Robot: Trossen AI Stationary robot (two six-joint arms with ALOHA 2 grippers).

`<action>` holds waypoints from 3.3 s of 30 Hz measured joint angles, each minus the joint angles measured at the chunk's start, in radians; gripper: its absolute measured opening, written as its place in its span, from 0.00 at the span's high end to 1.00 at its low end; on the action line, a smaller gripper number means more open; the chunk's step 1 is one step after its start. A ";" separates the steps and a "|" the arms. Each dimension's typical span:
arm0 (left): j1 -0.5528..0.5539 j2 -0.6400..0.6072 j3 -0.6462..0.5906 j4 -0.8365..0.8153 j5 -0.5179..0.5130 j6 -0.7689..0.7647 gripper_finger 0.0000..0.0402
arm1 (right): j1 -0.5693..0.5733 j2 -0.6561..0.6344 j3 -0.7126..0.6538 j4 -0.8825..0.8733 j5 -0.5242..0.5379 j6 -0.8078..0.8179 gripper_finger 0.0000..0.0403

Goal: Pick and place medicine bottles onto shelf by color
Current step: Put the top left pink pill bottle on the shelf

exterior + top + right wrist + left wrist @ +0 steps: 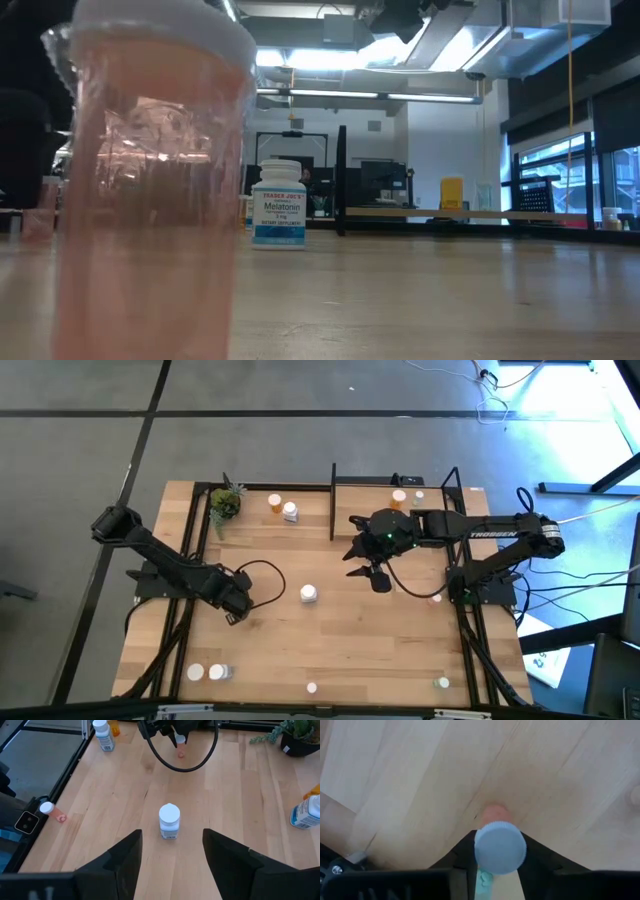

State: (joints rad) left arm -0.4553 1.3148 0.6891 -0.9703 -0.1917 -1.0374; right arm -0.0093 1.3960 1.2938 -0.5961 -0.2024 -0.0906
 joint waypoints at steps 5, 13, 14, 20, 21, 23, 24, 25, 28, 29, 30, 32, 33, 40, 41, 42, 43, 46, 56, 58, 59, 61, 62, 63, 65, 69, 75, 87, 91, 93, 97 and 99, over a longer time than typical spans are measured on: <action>0.000 0.000 0.000 0.000 0.000 0.000 0.78 | 0.000 0.000 0.000 0.000 0.000 0.000 0.48; 0.007 0.000 0.019 -0.002 0.067 -0.006 0.78 | 0.000 -0.003 0.000 -0.012 0.000 0.002 0.48; 0.011 -0.002 0.030 -0.002 0.068 -0.006 0.78 | 0.000 -0.006 0.000 -0.013 0.000 0.002 0.48; 0.051 -0.008 0.122 -0.019 0.071 0.018 0.78 | -0.014 -0.037 0.000 -0.047 0.003 0.016 0.48; 0.057 -0.008 0.143 -0.024 0.071 0.029 0.78 | -0.019 -0.047 0.000 -0.050 0.003 0.030 0.48; 0.073 -0.008 0.191 -0.036 0.067 0.056 0.78 | -0.032 -0.070 0.000 -0.064 0.003 0.048 0.48; 0.082 -0.008 0.215 -0.039 0.064 0.071 0.78 | -0.037 -0.079 0.000 -0.070 0.003 0.061 0.48; 0.093 -0.008 0.239 -0.044 0.061 0.085 0.78 | -0.041 -0.090 0.000 -0.074 0.003 0.067 0.48; 0.128 -0.008 0.328 -0.052 0.048 0.149 0.78 | -0.047 -0.122 0.000 -0.103 0.002 0.069 0.48; 0.141 -0.008 0.358 -0.058 0.043 0.176 0.78 | -0.047 -0.132 0.000 -0.110 0.002 0.057 0.48; 0.154 -0.008 0.387 -0.064 0.037 0.203 0.78 | -0.046 -0.142 0.000 -0.118 0.002 0.049 0.48; 0.180 -0.008 0.442 -0.064 0.014 0.264 0.78 | -0.046 -0.159 0.000 -0.134 -0.001 0.037 0.48; 0.195 -0.008 0.467 -0.065 0.002 0.293 0.78 | -0.045 -0.166 0.000 -0.134 -0.001 0.038 0.48; 0.287 -0.008 0.601 -0.064 -0.127 0.485 0.79 | -0.046 -0.154 0.000 -0.103 -0.001 0.129 0.48; 0.301 -0.008 0.613 -0.063 -0.150 0.511 0.79 | -0.046 -0.146 0.000 -0.101 0.000 0.135 0.48; 0.317 -0.008 0.622 -0.056 -0.160 0.537 0.79 | -0.047 -0.138 0.000 -0.097 0.000 0.135 0.48; 0.333 -0.008 0.628 -0.039 -0.161 0.560 0.79 | -0.047 -0.133 0.000 -0.090 0.000 0.135 0.48; 0.379 -0.008 0.643 0.000 -0.159 0.617 0.79 | -0.047 -0.123 0.000 -0.065 -0.001 0.135 0.48; 0.469 -0.007 0.688 0.112 -0.096 0.794 0.79 | -0.047 -0.103 0.001 0.054 0.000 0.112 0.48; 0.469 -0.007 0.688 0.138 -0.082 0.818 0.79 | -0.047 -0.089 0.001 0.102 0.001 0.112 0.48; 0.469 -0.007 0.688 0.145 -0.079 0.830 0.79 | -0.047 -0.080 0.001 0.124 0.005 0.113 0.48; 0.469 -0.007 0.688 0.145 -0.079 0.841 0.79 | -0.047 -0.057 0.001 0.172 0.042 0.130 0.48; 0.469 -0.007 0.688 0.145 -0.079 0.848 0.79 | -0.047 -0.043 0.001 0.202 0.063 0.137 0.48; 0.469 -0.007 0.688 0.144 -0.079 0.850 0.79 | -0.047 -0.028 0.001 0.226 0.076 0.137 0.48; 0.469 -0.007 0.688 0.145 -0.079 0.851 0.79 | -0.047 0.006 0.001 0.280 0.079 0.124 0.48; 0.469 -0.007 0.688 0.140 -0.079 0.852 0.79 | -0.047 0.071 0.001 0.413 0.081 0.078 0.48; 0.469 -0.007 0.688 0.134 -0.078 0.860 0.79 | -0.049 0.156 0.001 0.539 0.092 0.030 0.48; 0.469 -0.007 0.687 0.127 -0.076 0.838 0.79 | -0.053 0.230 0.000 0.593 0.185 -0.048 0.48; 0.469 -0.007 0.687 0.127 -0.076 0.832 0.79 | -0.053 0.217 0.000 0.589 0.185 -0.007 0.48; 0.470 -0.007 0.687 0.127 -0.076 0.831 0.79 | -0.053 0.196 0.000 0.581 0.185 0.008 0.48; 0.492 -0.007 0.687 0.126 -0.069 0.831 0.79 | -0.053 0.135 0.000 0.541 0.185 0.011 0.48; 0.510 -0.007 0.687 0.127 -0.027 0.838 0.78 | -0.053 0.102 0.000 0.499 0.185 0.012 0.48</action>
State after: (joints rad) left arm 0.0543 1.3075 1.3762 -0.8435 -0.2187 -0.1992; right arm -0.0628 1.4976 1.2938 -0.0974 -0.0177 -0.0788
